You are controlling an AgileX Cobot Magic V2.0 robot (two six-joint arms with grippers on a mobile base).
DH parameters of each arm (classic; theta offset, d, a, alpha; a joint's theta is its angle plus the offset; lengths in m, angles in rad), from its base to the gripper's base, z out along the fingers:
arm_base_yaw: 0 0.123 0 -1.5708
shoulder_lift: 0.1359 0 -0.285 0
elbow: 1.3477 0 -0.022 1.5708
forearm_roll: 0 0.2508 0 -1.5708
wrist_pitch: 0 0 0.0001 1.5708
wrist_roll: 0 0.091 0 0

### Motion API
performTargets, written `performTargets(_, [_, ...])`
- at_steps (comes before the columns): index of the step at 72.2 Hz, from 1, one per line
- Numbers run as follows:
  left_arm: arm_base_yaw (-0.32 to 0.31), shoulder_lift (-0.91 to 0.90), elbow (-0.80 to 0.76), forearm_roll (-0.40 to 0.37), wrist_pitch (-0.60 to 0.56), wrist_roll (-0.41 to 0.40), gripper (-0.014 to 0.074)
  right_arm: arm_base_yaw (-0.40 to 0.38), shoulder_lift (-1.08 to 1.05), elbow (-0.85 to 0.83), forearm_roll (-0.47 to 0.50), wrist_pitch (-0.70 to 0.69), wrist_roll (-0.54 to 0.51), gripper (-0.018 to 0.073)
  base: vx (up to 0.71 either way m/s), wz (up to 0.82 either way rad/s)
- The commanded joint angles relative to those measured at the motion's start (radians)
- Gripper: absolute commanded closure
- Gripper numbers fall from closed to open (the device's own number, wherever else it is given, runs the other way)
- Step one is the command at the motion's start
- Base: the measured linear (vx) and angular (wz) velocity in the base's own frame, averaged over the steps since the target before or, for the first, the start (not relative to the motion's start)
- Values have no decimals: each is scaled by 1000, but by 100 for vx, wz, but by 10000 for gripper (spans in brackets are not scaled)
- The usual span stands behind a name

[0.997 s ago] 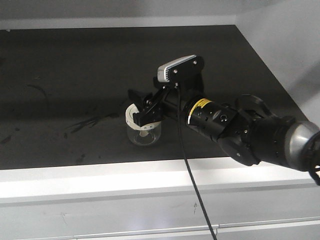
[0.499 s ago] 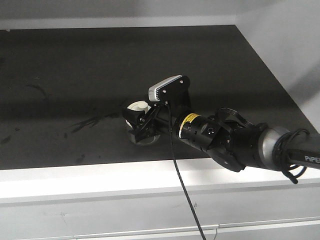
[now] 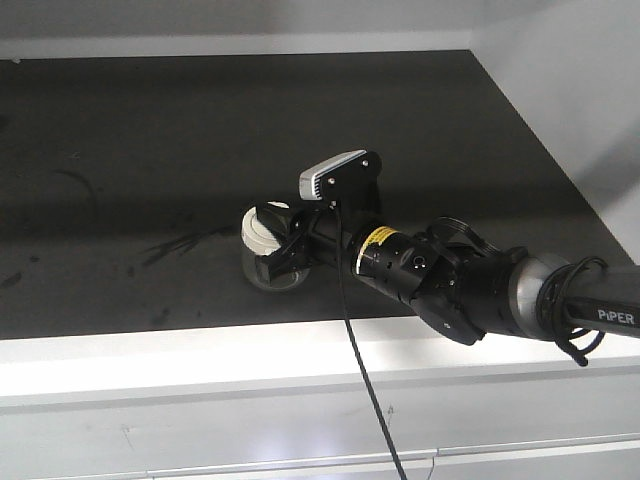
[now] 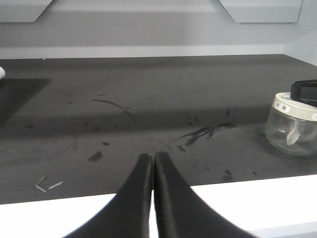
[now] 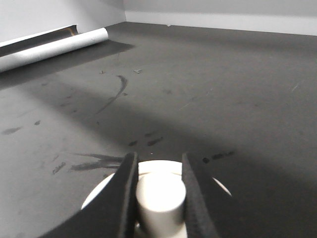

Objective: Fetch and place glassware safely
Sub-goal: 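Close the right gripper on the jar's white lid knob, then lift the jar with the right gripper and pull it out of the hood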

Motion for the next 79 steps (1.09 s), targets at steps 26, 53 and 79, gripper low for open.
performTargets(26, [-1,12,-23,-9,-71,-7,603,-2,-317,-15,-64,158,1,564,0,0])
performTargets(53, [-1,12,-23,-9,-71,-7,603,-3,-717,182,-268,203,153,560,0,0])
performTargets(79, [-1,12,-23,-9,-71,-7,603,-2,-1145,604,-267,240,235,560,0,0])
